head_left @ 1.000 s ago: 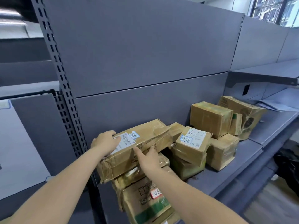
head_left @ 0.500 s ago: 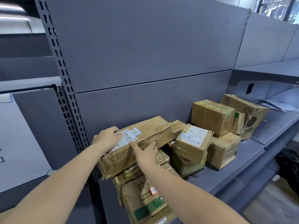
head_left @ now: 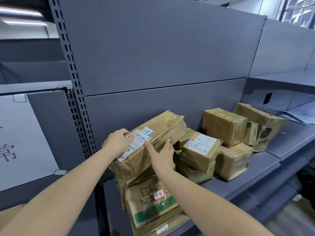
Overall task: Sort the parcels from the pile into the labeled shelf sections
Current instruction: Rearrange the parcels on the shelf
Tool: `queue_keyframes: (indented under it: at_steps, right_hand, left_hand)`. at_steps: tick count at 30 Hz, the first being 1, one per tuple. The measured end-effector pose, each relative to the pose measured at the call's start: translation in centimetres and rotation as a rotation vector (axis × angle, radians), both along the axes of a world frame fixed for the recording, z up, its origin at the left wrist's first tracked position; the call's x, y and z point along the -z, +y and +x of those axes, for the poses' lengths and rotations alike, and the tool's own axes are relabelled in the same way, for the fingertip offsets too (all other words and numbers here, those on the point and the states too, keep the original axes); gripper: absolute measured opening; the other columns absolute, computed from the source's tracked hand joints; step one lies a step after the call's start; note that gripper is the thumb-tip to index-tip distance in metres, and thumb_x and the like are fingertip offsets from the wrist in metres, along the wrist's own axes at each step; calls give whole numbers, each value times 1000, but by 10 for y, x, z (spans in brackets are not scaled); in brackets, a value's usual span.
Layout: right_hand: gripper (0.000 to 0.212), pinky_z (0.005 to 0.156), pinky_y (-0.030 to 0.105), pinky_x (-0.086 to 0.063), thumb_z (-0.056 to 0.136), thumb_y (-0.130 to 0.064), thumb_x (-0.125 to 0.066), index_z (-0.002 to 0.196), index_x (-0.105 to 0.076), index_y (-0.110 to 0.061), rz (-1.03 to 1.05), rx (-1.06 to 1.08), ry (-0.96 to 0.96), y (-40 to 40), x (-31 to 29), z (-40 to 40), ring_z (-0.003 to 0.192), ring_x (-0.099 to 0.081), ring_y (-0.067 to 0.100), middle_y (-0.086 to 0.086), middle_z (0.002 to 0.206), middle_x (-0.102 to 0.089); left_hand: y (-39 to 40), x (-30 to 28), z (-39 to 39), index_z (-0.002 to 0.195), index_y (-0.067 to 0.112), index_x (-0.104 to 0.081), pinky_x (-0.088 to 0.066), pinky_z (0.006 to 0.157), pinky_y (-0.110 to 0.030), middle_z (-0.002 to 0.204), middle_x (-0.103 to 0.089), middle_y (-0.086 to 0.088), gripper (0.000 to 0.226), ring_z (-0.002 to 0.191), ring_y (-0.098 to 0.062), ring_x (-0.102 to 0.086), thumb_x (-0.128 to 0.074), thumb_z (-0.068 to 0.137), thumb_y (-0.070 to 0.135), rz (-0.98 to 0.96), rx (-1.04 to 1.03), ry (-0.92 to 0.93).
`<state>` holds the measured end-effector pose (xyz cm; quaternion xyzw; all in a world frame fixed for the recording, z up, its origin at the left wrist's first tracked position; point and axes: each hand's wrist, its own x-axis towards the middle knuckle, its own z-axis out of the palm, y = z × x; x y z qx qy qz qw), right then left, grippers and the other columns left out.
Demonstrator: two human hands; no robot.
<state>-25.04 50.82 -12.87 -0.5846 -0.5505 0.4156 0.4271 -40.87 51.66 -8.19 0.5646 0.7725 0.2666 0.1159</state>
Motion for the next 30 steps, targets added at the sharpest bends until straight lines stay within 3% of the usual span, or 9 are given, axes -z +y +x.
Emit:
queue_keyframes:
  at_steps: [4, 10, 15, 19, 21, 24, 28, 30]
  right_hand:
    - [104, 115, 41, -23, 81, -69, -57, 156, -5, -20, 37, -22, 17, -1, 0, 23, 146, -20, 22, -2, 162, -5]
    - [89, 116, 38, -22, 86, -59, -59, 154, -19, -19, 82, -73, 73, -2, 2, 67, 145, -20, 17, -2, 160, -12]
    - [75, 113, 39, -27, 91, -52, -55, 151, -28, -18, 56, -93, 93, -3, 1, 100, 140, -30, 20, 0, 157, -21]
    - [60, 102, 40, -42, 82, -56, -54, 131, -48, -22, 58, -77, 143, -9, 0, 118, 117, -50, 16, -1, 135, -50]
    - [62, 96, 43, -47, 74, -62, -52, 122, -51, -23, 34, -77, 146, -8, 3, 126, 109, -56, 17, -2, 123, -57]
    - [36, 80, 32, -45, 87, -44, -58, 113, -52, -20, 41, -115, 171, -11, 3, 140, 100, -56, 15, -1, 113, -59]
    - [43, 84, 28, -40, 90, -38, -60, 126, -50, -16, 67, -171, 190, -12, 10, 151, 106, -55, 14, -2, 120, -57]
    - [40, 78, 23, -41, 91, -33, -61, 125, -50, -15, 59, -205, 219, -14, 11, 155, 103, -56, 11, -2, 119, -58]
  left_hand:
    - [-10, -1, 20, 104, 29, -62, -58, 72, -39, 86, -66, 8, 26, 77, -16, -64, -51, 89, 47, 38, -45, -76]
    - [-25, 3, 56, 94, 22, -67, -54, 76, -38, 85, -70, 5, 27, 81, -18, -67, -56, 89, 47, 13, -34, -172]
    - [-44, 5, 93, 99, 10, -69, -46, 67, -31, 90, -73, -6, 39, 77, -20, -67, -57, 91, 45, -6, -14, -267]
    - [-59, 13, 123, 86, 19, -65, -48, 62, -29, 84, -70, 5, 26, 75, -14, -65, -60, 91, 45, 2, -3, -363]
    - [-64, 17, 135, 94, 24, -64, -48, 63, -25, 91, -69, 7, 22, 78, -9, -64, -60, 91, 45, 23, 18, -359]
    - [-73, 19, 148, 98, 30, -58, -45, 62, -20, 92, -64, 16, 16, 80, 0, -59, -60, 92, 44, 37, 30, -366]
    - [-79, 26, 161, 105, 42, -53, -53, 90, -35, 106, -66, 18, 20, 98, -7, -64, -65, 89, 40, 86, 64, -480]
    - [-84, 29, 170, 116, 46, -45, -50, 93, -33, 114, -64, 21, 35, 106, -6, -62, -65, 89, 38, 103, 92, -515]
